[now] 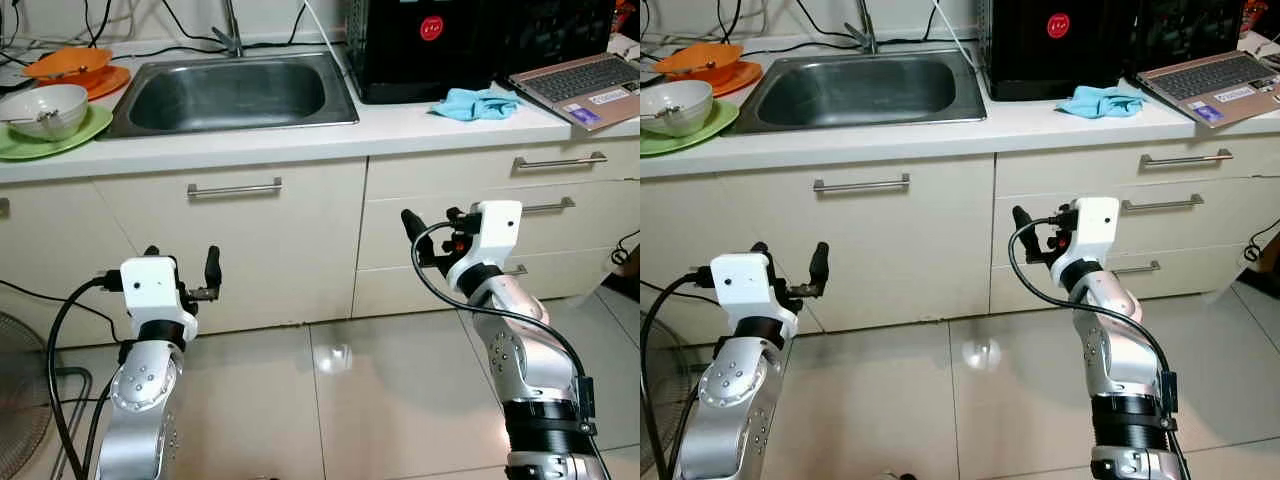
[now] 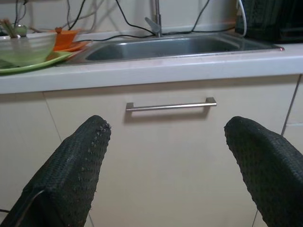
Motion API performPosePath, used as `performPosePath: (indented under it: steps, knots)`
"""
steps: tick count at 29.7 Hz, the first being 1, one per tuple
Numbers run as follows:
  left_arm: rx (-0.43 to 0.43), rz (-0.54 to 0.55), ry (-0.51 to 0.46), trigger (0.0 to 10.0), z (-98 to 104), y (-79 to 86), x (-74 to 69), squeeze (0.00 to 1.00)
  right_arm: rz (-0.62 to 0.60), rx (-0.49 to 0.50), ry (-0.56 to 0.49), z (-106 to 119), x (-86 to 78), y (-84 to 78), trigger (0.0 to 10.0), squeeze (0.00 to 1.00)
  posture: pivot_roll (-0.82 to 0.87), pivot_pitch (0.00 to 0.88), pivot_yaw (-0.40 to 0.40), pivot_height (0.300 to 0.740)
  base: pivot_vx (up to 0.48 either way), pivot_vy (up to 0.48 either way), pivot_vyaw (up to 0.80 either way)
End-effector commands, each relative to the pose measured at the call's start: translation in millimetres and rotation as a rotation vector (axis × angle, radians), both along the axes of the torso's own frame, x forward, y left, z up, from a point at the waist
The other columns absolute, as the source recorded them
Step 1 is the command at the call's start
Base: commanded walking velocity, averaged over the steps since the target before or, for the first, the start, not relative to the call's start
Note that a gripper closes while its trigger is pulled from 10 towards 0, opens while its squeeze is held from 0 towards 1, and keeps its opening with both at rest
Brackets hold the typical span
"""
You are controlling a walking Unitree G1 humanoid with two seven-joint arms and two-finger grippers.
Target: Kitchen organization
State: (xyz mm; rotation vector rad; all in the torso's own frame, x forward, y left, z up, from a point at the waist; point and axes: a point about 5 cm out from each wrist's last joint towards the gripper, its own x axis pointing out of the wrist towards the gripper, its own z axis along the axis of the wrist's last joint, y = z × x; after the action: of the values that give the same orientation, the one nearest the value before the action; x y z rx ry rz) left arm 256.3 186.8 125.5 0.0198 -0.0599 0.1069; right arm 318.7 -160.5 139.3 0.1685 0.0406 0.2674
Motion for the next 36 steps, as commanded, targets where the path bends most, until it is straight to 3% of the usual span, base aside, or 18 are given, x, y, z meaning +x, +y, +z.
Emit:
performPosePath:
  steps: [1,18,26,36]
  knots:
    - [-0.003,0.009,-0.011,10.0,5,-0.4,1.3,0.0,0.025,0.01,0.0,1,-3.1,5.1,10.0,0.0,-0.11,0.0,0.063,0.74,0.0,0.345,0.0]
    - [-0.011,0.016,0.019,10.0,4,-1.6,4.5,0.0,0.063,-0.018,-0.019,6,-7.1,17.1,10.0,0.0,-0.11,0.0,0.064,0.74,0.0,0.398,0.0]
    - [0.002,-0.008,0.008,10.0,7,-7.3,7.7,0.0,0.055,-0.033,-0.026,4,-7.9,16.0,10.0,0.0,-0.12,0.0,0.066,0.74,0.0,0.0,0.0]
    - [-0.012,0.042,-0.022,10.0,14,-0.2,8.6,0.0,0.078,-0.032,-0.087,15,-8.7,21.5,10.0,0.0,-0.12,0.0,0.065,0.74,0.081,0.0,0.0]
